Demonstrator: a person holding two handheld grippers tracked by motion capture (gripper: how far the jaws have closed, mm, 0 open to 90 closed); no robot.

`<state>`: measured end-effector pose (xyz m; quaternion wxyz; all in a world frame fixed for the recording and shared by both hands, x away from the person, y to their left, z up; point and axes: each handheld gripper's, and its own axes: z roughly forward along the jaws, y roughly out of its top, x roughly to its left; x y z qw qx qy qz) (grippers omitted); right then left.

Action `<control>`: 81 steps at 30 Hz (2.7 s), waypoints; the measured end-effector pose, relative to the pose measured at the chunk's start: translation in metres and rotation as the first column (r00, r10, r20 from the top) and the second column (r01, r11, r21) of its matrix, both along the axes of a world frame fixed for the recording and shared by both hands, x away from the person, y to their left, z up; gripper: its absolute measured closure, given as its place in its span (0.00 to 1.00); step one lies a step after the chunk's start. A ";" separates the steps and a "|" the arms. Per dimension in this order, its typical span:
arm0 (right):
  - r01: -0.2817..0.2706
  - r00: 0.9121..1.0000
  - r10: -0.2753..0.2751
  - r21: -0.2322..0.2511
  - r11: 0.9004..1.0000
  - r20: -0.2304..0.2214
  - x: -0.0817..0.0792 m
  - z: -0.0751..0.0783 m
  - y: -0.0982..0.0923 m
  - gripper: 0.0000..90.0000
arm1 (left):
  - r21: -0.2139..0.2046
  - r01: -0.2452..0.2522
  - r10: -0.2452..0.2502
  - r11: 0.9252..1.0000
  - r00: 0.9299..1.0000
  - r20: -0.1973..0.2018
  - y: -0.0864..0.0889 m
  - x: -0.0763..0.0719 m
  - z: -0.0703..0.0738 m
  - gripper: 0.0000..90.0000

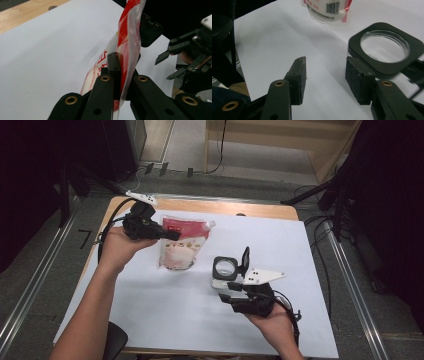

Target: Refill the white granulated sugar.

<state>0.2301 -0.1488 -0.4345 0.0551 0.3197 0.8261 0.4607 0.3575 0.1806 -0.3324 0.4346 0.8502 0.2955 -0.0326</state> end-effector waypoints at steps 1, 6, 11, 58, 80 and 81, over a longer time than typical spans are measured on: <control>-0.008 1.000 0.008 0.001 1.000 0.005 0.000 -0.002 0.005 0.58 | 0.003 0.000 0.000 1.000 1.000 0.007 0.000 -0.001 0.001 1.00; -0.049 0.999 0.049 -0.025 0.998 0.013 0.002 -0.010 0.028 0.58 | 0.011 0.005 -0.005 1.000 1.000 0.000 -0.001 -0.008 0.004 1.00; -0.050 0.999 0.050 -0.024 0.998 -0.018 0.006 -0.014 0.047 0.60 | -0.002 -0.008 0.008 1.000 1.000 0.016 0.003 -0.016 0.010 1.00; 0.042 0.988 -0.046 0.034 0.999 0.146 0.043 -0.075 0.139 0.73 | -0.063 0.006 -0.020 0.998 0.975 -0.221 0.021 -0.025 0.014 1.00; -0.050 0.996 0.038 0.152 0.987 0.082 0.021 -0.054 0.133 0.76 | -0.056 0.025 -0.028 0.998 0.998 -0.052 -0.002 -0.018 -0.012 0.90; -0.050 0.997 0.039 0.163 0.985 0.069 0.021 -0.053 0.132 0.76 | -0.065 0.025 -0.029 0.998 0.997 -0.068 -0.005 -0.018 -0.014 0.90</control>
